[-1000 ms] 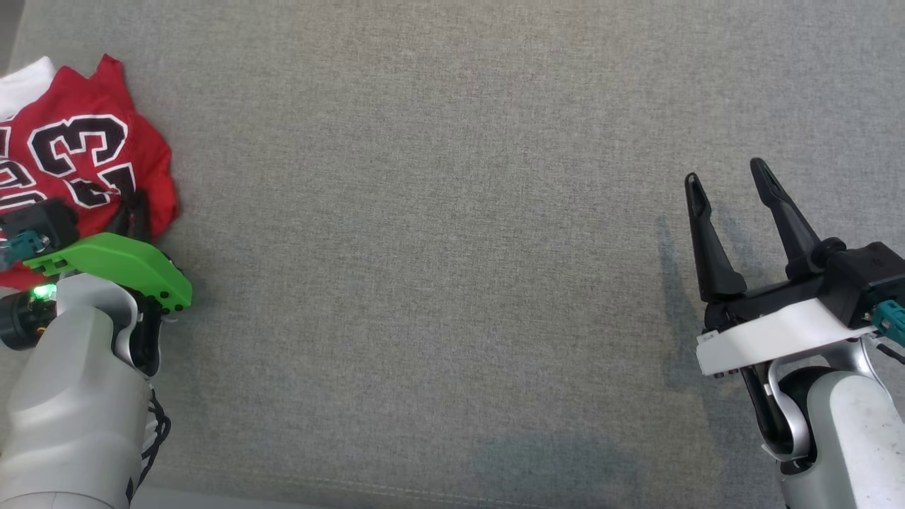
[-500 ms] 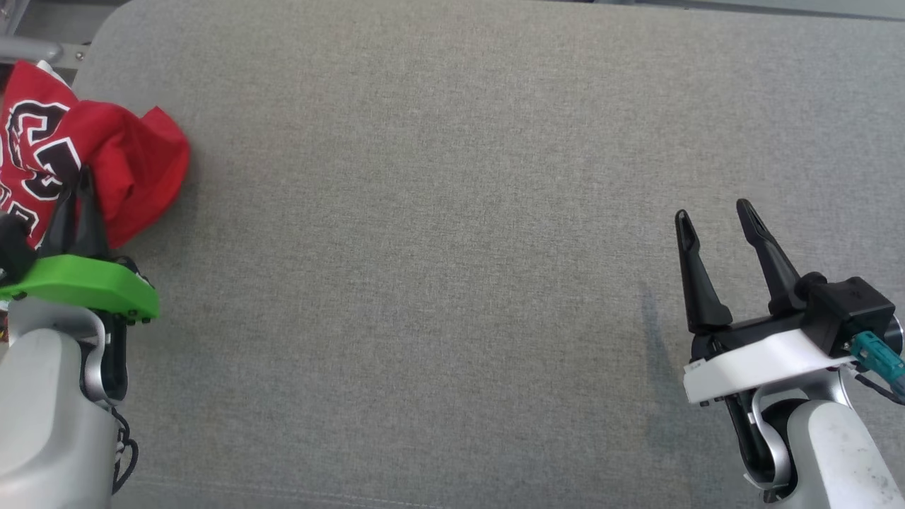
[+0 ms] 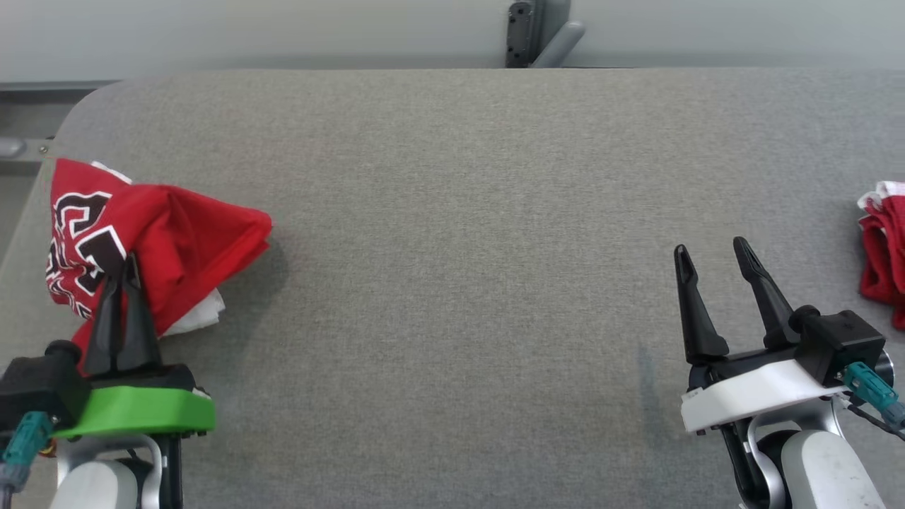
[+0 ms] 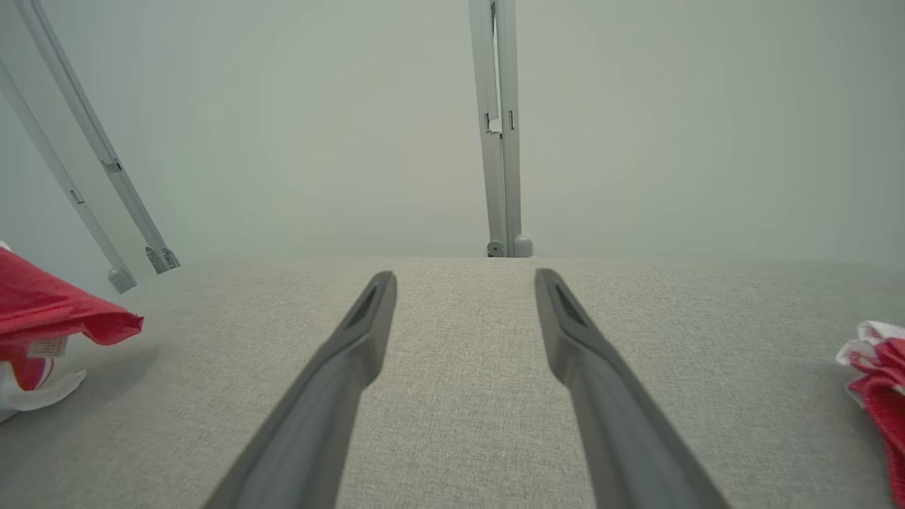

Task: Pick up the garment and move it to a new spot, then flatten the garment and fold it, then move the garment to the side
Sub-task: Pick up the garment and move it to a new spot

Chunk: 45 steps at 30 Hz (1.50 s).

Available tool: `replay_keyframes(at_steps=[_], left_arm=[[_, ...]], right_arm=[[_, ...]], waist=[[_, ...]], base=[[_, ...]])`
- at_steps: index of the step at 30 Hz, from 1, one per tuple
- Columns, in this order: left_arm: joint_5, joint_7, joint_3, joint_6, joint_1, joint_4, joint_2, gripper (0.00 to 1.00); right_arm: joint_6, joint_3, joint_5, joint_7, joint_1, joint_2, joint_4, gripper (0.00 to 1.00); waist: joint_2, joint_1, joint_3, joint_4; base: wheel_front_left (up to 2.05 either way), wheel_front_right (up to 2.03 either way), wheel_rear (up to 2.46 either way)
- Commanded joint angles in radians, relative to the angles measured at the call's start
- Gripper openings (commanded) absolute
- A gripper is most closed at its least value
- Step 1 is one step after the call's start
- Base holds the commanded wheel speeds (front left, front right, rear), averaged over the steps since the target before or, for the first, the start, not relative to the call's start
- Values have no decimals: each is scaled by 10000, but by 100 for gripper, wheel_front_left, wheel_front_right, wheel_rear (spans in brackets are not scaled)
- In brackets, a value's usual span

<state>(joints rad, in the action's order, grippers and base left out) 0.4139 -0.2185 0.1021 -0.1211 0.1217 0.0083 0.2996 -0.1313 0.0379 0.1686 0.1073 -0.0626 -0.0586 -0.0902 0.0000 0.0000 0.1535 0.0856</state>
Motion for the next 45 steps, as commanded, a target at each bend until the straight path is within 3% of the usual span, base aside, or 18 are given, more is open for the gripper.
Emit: replay_keyframes(at_steps=[1, 9, 20, 27, 32, 33, 34, 35, 39, 45], left_arm=[[-150, 60, 46, -73, -213, -291, -5, 0], [-384, 994, 1323, 174, -57, -1022, -359, 0], [-964, 1472, 3278, 1184, 2315, 839, -1366, 0], [-992, 1361, 3879, 1672, 3394, 2899, -1887, 0], [-868, 1070, 4252, 1934, 3794, 4057, -2138, 0], [-797, 1002, 4311, 1973, 3820, 4208, -2180, 11], [-725, 908, 4339, 1993, 3841, 4319, -2221, 48], [-685, 801, 4361, 1990, 3868, 4391, -2258, 100], [-551, 286, 4563, 2065, 3757, 4358, -2373, 100], [-336, -271, 4255, 1696, 3234, 3439, -2334, 100]], right_arm=[[11, 7, 45, -10, 143, 12, 7, 100], [11, 36, 108, 29, -27, 50, -112, 100], [11, 84, 573, 536, -390, 84, 186, 100], [11, 187, 866, 894, -618, 83, 566, 100], [11, 75, 932, 1078, -702, 81, 782, 100], [10, 80, 928, 1076, -720, 82, 820, 100], [10, 70, 905, 1076, -743, 81, 846, 100], [11, 61, 879, 1092, -760, 78, 866, 100], [11, 51, 739, 1117, -812, 75, 943, 100], [11, -117, 425, 973, -678, 73, 899, 100]], waist=[[0, 0, -304, -550], [0, 0, -30, -1899], [0, 0, 1256, -3844], [0, 0, 1680, -4311], [0, 0, 1763, -4202], [0, 0, 1756, -4131], [0, 0, 1740, -4055], [0, 0, 1718, -3971], [0, 0, 1484, -3597], [0, 0, 935, -2878]], base=[[0, 0, 0], [0, 0, 0], [0, 0, 0], [0, 0, 0], [0, 0, 0], [0, 0, 0], [0, 0, 0], [0, 0, 0], [0, 0, 0], [0, 0, 0]])
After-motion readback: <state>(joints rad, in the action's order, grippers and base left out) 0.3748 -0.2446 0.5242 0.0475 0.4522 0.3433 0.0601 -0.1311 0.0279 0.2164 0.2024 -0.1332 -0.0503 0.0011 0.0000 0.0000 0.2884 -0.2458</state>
